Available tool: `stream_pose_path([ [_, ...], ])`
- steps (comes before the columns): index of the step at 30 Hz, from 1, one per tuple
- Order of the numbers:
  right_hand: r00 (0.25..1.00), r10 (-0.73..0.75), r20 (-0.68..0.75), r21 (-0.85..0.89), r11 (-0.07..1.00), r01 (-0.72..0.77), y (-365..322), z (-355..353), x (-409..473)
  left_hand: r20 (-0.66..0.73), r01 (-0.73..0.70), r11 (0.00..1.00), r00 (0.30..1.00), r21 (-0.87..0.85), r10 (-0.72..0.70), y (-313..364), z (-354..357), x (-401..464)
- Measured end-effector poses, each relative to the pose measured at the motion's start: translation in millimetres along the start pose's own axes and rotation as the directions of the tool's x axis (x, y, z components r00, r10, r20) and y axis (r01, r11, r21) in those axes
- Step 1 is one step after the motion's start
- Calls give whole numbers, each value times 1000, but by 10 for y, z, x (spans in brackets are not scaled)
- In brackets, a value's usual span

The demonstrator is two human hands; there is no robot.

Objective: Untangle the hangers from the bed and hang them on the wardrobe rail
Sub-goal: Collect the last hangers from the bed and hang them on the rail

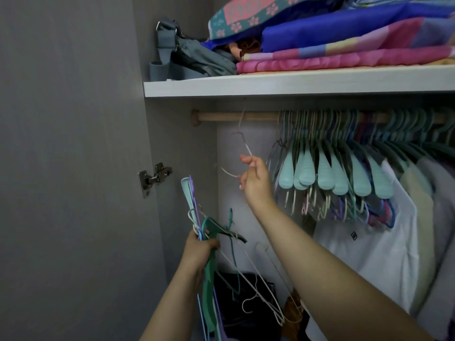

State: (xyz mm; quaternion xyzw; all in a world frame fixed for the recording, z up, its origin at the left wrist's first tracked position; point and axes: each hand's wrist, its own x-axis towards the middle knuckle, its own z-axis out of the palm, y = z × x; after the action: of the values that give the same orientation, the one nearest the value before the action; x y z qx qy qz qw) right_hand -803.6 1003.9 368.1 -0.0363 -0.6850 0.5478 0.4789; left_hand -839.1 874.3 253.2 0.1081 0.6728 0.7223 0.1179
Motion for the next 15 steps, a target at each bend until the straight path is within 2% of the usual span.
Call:
stream_pose_path([
  [5, 998, 69, -3, -241, 968, -68, 203, -59, 104, 57, 5, 999, 998, -35, -3, 83, -134, -8],
  [9, 994, 48, -100, -380, 921, -83, 288, -138, -13, 54, 20, 999, 998, -39, -18, 31, -259, -39],
  [13, 958, -10, -287, -346, 934, -94, 323, -255, -129, 52, 39, 996, 998, -75, -35, -27, -369, -94],
  [15, 945, -15, -327, -340, 935, -103, 366, -352, -201, 65, 41, 995, 997, -86, -36, -58, -421, -123],
])
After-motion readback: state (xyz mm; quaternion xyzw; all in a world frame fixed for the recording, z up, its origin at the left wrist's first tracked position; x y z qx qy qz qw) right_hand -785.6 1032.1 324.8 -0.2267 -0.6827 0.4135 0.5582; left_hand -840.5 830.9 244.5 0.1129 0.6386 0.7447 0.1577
